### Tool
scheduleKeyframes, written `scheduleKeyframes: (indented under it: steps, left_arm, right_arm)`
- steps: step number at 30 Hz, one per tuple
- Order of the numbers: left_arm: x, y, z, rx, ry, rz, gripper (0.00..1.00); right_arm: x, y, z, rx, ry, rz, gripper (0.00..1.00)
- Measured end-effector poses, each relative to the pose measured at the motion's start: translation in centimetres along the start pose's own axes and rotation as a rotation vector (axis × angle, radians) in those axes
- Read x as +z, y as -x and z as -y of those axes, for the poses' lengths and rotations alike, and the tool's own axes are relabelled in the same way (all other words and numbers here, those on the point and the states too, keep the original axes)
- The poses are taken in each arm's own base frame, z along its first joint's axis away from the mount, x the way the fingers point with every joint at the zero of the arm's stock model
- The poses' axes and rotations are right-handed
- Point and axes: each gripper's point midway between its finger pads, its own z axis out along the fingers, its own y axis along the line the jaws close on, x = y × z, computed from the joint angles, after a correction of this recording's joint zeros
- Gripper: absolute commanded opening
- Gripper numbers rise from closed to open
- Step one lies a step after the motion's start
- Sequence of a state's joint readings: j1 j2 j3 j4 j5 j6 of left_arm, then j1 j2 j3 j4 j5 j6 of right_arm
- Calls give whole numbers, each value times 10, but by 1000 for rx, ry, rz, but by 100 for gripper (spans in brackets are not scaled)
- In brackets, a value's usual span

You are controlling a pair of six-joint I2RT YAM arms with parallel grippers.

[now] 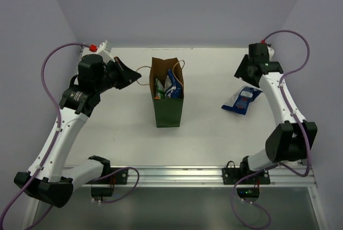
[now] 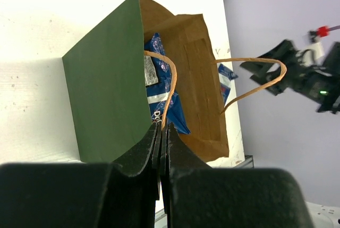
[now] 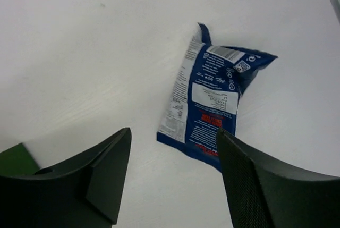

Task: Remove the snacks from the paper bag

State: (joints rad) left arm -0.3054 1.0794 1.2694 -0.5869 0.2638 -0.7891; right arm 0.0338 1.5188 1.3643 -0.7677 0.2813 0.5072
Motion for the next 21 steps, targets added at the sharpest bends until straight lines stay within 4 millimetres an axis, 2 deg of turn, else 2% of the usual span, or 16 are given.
scheduleKeyframes:
  steps: [2,3,6,9,11,13,15,18,21]
  left_arm:
    - [0,0,0,0,-1,-1,4]
    - [0,0,0,0,-2,-2,4]
    - [0,0,1,1,-3,-2,4]
    - [0,-1,1,5,-5,-3,3]
    - [0,-1,1,7,-6,-5,3]
    - [0,-1,1,7,-7,-5,3]
    - [-1,-1,1,7,-7,-5,4]
    - [-1,-2,0,7,-7,-6,3]
    - [-2,-2,0,7,-7,-5,3]
  right_arm:
    - [-27,21,-20,-20,74,56,64]
    - [-48,36,-38,-43,133,106,63]
    - [-131,71,-107,-134,372,269,61]
    - [-220,74,-161,-232,614,377,61]
    - [-269,68,-180,-280,753,409,61]
    - [-303,64,-191,-309,858,419,61]
    - [-332,58,-203,-337,962,413,59]
    - [-352,39,-230,-389,1083,344,57]
    - [-346,10,-268,-441,1136,238,53]
